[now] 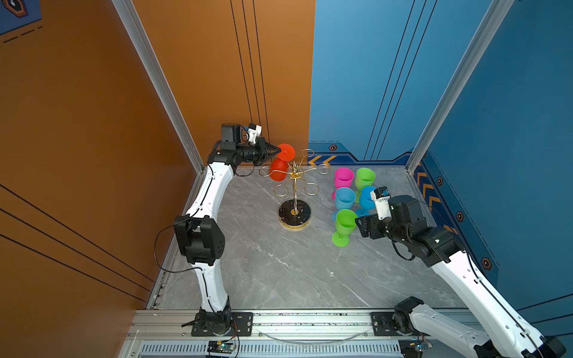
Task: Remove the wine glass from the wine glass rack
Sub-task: 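Close the left gripper on the foot of the red glass, then pull the red glass off the rack toward the robot with the left gripper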
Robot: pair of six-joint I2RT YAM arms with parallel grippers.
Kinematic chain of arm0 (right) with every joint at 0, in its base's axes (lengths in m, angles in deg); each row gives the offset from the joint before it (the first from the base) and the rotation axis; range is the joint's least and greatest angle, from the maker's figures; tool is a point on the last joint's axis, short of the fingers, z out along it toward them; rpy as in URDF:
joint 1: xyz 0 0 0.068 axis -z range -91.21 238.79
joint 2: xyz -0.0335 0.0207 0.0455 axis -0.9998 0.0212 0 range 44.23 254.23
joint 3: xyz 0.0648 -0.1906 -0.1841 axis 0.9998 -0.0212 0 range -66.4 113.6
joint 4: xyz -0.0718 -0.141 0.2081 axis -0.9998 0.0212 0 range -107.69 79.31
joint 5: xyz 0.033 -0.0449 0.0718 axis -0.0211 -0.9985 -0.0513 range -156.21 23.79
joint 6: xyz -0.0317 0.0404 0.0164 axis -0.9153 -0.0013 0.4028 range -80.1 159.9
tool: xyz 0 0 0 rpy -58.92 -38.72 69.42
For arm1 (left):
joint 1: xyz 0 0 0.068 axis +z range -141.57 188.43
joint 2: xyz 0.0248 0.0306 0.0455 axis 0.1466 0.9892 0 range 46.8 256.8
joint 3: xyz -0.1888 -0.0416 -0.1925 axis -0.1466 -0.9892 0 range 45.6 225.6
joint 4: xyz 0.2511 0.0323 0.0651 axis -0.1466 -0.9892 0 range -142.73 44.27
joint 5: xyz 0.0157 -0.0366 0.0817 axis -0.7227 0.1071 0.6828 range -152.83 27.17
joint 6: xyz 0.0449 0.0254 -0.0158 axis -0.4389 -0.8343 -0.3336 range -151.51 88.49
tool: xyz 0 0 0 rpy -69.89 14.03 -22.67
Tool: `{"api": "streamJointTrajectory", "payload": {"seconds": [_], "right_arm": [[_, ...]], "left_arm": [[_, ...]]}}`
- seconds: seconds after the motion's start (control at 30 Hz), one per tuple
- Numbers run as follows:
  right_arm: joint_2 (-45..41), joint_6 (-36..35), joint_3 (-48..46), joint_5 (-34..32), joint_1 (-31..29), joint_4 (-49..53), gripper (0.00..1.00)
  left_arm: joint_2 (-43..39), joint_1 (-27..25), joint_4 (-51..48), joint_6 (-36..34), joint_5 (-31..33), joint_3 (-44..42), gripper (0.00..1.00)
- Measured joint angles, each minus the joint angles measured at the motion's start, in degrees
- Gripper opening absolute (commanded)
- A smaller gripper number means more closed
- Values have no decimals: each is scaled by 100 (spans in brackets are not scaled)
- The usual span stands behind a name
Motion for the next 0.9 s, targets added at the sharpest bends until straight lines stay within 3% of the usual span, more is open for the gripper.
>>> {"api": "streamJointTrajectory", "payload": {"seconds": [0.27,0.6,0.9], "right_arm": [[-70,20,-31,0,33,0,86],[-127,68,-90,0,44,-2,86],[-210,120,-138,11,76,-2,86]], "left_arm": [[17,-138,-13,107,-210,72,0],[496,-188,87,289,-339,855,0],[1139,-131,1930,1506,-455,942,0]]}}
